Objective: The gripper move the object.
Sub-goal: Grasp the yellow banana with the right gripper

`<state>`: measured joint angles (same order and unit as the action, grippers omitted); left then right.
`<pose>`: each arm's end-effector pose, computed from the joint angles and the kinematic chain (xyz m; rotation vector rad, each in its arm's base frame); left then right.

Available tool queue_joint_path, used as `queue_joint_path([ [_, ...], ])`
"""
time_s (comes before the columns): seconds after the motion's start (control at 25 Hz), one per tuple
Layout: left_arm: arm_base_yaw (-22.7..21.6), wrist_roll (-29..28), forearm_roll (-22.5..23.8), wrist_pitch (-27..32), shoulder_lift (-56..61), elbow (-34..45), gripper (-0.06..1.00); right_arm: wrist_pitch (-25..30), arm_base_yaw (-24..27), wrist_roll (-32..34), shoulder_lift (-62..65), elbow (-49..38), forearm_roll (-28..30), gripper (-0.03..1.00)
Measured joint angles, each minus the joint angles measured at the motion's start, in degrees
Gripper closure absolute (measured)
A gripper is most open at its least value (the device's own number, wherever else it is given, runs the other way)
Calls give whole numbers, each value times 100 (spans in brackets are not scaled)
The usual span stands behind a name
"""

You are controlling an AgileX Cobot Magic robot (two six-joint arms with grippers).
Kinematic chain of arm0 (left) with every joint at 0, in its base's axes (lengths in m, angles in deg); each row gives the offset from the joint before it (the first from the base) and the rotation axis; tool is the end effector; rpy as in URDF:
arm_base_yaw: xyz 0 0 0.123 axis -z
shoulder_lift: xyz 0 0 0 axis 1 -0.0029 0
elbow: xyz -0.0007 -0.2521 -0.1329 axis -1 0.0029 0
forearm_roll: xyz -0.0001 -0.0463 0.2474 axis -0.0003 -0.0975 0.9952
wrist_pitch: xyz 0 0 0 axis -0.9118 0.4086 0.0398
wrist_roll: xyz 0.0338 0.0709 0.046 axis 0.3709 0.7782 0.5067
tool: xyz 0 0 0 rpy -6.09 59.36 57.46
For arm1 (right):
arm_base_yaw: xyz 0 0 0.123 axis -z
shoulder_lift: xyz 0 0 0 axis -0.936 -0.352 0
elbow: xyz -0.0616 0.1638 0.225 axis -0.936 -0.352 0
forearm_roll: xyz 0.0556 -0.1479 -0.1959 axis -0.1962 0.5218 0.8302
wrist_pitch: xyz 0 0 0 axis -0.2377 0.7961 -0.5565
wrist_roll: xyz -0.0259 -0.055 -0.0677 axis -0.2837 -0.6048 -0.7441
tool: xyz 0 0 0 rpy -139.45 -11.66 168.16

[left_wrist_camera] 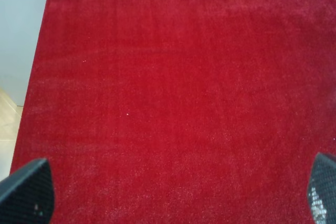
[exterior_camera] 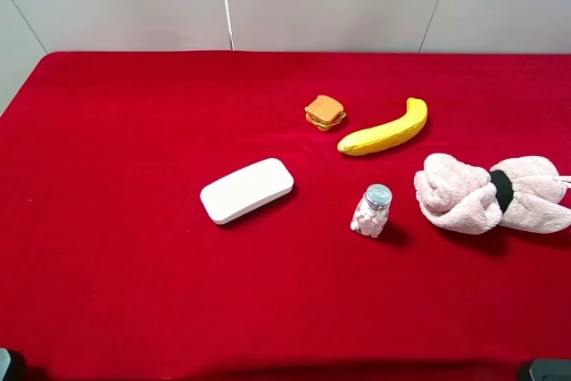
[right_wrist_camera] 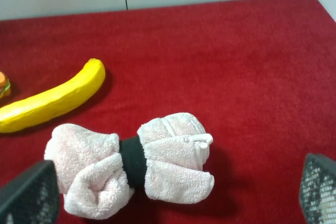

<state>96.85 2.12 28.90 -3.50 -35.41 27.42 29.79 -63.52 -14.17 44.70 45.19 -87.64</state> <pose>-0.0028 0.0070 0.2718 0.0487 2.0625 -0.0185 -0.0036 0.0017 0.2794 0.1336 1.9966 -0.0256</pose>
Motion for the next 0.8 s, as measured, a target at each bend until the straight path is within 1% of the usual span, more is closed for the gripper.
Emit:
queue_joint_path([
  [0.8,0,0,0,0,0,0,-1,6,0,0,0,0,-5,27],
])
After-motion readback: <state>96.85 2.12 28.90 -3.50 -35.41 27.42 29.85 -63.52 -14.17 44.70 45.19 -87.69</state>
